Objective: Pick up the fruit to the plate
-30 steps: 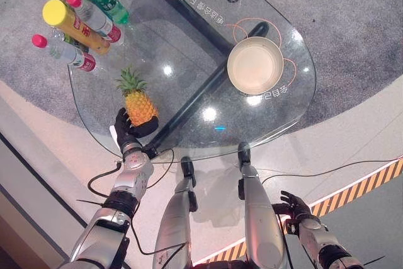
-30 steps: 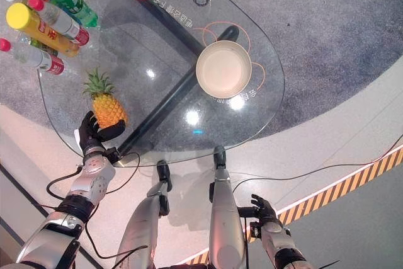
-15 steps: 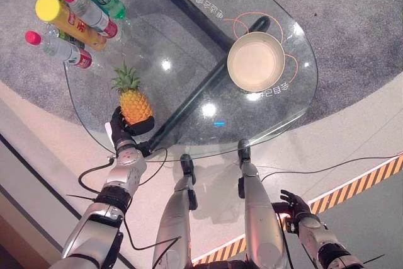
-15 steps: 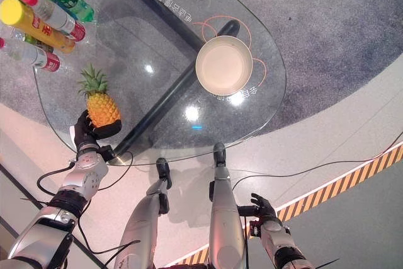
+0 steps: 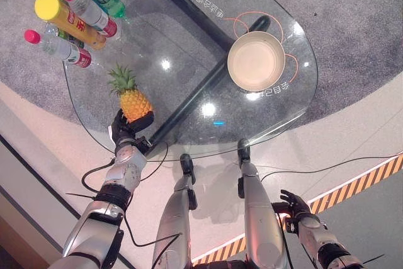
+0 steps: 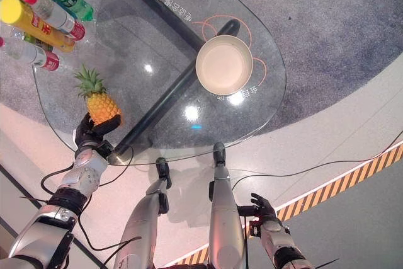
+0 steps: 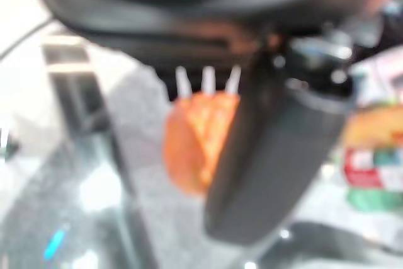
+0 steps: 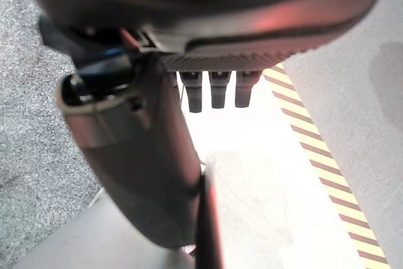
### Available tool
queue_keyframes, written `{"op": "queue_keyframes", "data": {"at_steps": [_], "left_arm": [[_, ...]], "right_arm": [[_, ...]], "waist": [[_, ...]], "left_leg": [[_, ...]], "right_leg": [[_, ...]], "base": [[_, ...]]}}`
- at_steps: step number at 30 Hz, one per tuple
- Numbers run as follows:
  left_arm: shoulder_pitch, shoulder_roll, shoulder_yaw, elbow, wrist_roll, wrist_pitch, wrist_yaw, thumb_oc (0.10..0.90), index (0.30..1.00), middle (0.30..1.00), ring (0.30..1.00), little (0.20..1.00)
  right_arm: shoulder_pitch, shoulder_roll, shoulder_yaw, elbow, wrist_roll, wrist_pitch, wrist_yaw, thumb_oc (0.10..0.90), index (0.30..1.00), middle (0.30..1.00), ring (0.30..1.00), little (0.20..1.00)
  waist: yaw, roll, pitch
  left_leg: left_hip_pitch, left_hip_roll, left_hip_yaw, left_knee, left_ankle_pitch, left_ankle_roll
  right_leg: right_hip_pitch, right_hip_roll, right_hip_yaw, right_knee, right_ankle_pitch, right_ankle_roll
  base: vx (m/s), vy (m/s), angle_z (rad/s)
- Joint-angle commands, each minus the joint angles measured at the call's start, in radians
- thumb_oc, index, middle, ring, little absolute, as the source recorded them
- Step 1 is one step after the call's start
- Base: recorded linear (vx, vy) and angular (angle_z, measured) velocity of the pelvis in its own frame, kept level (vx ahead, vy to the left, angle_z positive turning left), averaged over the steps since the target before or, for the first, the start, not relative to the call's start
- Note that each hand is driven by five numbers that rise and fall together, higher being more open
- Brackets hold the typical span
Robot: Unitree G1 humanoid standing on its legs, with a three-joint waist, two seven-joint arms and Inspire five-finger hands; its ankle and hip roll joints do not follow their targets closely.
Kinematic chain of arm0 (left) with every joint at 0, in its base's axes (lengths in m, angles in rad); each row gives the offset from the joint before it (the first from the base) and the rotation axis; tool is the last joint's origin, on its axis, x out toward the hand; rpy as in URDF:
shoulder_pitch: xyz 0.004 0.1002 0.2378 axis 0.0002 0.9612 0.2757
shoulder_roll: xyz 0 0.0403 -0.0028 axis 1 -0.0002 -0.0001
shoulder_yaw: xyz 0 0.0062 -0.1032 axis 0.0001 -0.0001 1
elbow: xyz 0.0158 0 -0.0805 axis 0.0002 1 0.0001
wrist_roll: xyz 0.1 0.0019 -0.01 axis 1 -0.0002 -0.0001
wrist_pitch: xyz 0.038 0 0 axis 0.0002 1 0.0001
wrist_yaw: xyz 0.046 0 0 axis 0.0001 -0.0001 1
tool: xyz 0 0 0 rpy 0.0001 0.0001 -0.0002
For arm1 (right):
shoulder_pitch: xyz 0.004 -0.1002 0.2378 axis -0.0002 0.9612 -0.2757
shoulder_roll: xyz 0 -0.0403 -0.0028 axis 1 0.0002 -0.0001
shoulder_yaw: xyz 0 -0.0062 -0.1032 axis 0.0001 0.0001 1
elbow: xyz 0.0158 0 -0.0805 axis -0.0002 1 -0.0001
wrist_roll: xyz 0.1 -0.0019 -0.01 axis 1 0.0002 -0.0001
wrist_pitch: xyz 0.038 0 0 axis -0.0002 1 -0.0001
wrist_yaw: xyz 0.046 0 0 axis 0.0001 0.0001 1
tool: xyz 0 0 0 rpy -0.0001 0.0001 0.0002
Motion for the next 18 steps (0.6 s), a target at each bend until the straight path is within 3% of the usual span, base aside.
{"op": "queue_keyframes", "data": {"at_steps": [1, 4, 5, 6, 7, 18], "left_arm": [[-0.057, -0.018, 0.001, -0.086, -0.026, -0.020, -0.079, 0.800, 0.900, 0.900, 0.900, 0.900], [-0.059, -0.017, 0.002, -0.085, -0.023, -0.015, -0.078, 0.800, 0.900, 0.900, 0.900, 0.900], [-0.063, -0.014, 0.002, -0.080, -0.024, -0.001, -0.080, 0.449, 0.599, 0.599, 0.599, 0.549], [-0.065, -0.013, 0.001, -0.078, -0.029, 0.002, -0.078, 0.218, 0.401, 0.401, 0.401, 0.318], [-0.066, -0.013, 0.001, -0.077, -0.033, 0.003, -0.078, 0.100, 0.300, 0.300, 0.300, 0.200], [-0.068, -0.009, 0.000, -0.058, -0.060, 0.013, -0.078, 0.100, 0.300, 0.300, 0.300, 0.200]], "right_arm": [[0.038, -0.044, 0.040, -0.033, 0.011, 0.036, -0.032, 0.800, 0.900, 0.900, 0.900, 0.900], [0.037, -0.043, 0.041, -0.033, 0.012, 0.038, -0.033, 0.800, 0.900, 0.900, 0.900, 0.900], [0.035, -0.043, 0.044, -0.030, 0.015, 0.038, -0.032, 0.800, 0.900, 0.900, 0.900, 0.900], [0.035, -0.043, 0.045, -0.029, 0.016, 0.038, -0.032, 0.800, 0.900, 0.900, 0.900, 0.900], [0.035, -0.043, 0.045, -0.029, 0.016, 0.038, -0.031, 0.800, 0.900, 0.900, 0.900, 0.900], [0.034, -0.041, 0.051, -0.031, 0.016, 0.038, -0.034, 0.800, 0.900, 0.900, 0.900, 0.900]], "waist": [[-0.028, -0.009, -0.012], [-0.028, -0.009, -0.012], [-0.027, -0.010, -0.012], [-0.027, -0.010, -0.012], [-0.027, -0.010, -0.012], [-0.026, -0.012, -0.012]], "left_leg": [[-0.082, -0.042, 0.004, 0.111, -0.053, 0.020], [-0.083, -0.042, 0.004, 0.112, -0.053, 0.020], [-0.082, -0.042, 0.003, 0.111, -0.053, 0.020], [-0.082, -0.042, 0.003, 0.111, -0.053, 0.020], [-0.082, -0.042, 0.003, 0.111, -0.053, 0.020], [-0.088, -0.042, 0.002, 0.111, -0.052, 0.020]], "right_leg": [[0.004, 0.025, -0.049, 0.030, -0.015, -0.019], [0.002, 0.025, -0.050, 0.031, -0.015, -0.019], [0.004, 0.026, -0.051, 0.031, -0.016, -0.019], [0.004, 0.026, -0.051, 0.031, -0.016, -0.019], [0.004, 0.026, -0.051, 0.031, -0.016, -0.019], [-0.002, 0.029, -0.048, 0.031, -0.015, -0.019]], "base": [[0.00, 0.000, 0.00], [0.00, 0.000, 0.00], [0.00, 0.000, 0.00], [0.00, 0.000, 0.00], [0.00, 0.000, 0.00], [0.00, 0.000, 0.00]]}}
